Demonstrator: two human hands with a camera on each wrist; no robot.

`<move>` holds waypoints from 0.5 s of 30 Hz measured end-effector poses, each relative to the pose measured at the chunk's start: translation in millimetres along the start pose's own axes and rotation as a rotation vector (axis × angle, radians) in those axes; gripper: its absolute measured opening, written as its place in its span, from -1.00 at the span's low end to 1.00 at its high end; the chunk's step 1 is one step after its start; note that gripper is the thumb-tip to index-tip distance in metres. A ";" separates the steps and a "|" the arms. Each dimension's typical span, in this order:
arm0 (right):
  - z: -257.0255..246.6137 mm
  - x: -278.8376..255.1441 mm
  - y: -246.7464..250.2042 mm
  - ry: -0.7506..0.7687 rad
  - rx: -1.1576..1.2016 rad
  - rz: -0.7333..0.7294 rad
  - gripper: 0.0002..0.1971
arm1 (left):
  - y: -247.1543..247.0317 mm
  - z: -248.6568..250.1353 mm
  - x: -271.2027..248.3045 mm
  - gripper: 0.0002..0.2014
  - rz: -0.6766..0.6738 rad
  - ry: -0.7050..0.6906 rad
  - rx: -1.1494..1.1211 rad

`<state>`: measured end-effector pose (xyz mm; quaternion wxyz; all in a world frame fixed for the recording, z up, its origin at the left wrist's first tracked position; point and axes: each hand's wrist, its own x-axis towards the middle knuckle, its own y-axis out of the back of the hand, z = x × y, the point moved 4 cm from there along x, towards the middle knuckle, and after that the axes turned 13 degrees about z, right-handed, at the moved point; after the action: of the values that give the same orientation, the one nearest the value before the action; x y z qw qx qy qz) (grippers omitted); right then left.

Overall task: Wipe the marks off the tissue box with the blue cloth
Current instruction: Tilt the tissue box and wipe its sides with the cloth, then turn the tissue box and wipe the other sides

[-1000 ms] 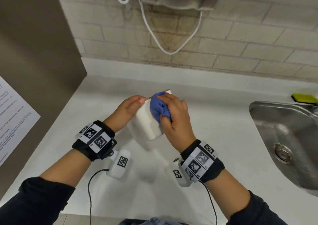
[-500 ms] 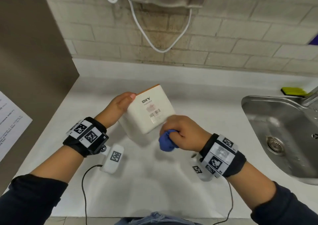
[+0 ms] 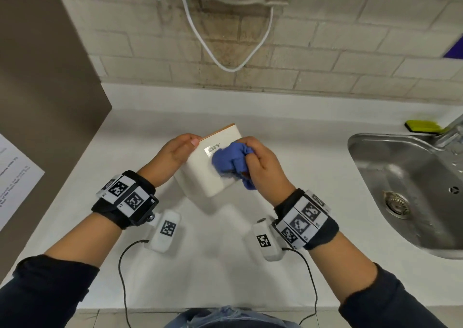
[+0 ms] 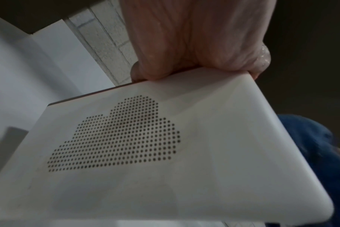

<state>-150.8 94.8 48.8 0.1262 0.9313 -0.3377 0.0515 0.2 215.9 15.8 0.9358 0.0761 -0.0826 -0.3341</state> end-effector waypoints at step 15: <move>60.0 -42.8 102.3 -0.532 0.770 0.291 -0.08 | -40.2 -18.0 -72.3 -0.43 -0.460 -0.347 0.621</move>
<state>-248.6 29.3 3.8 -0.3264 0.8343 -0.4416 -0.0501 -75.9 232.9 -17.2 0.7417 0.3134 -0.3164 -0.5015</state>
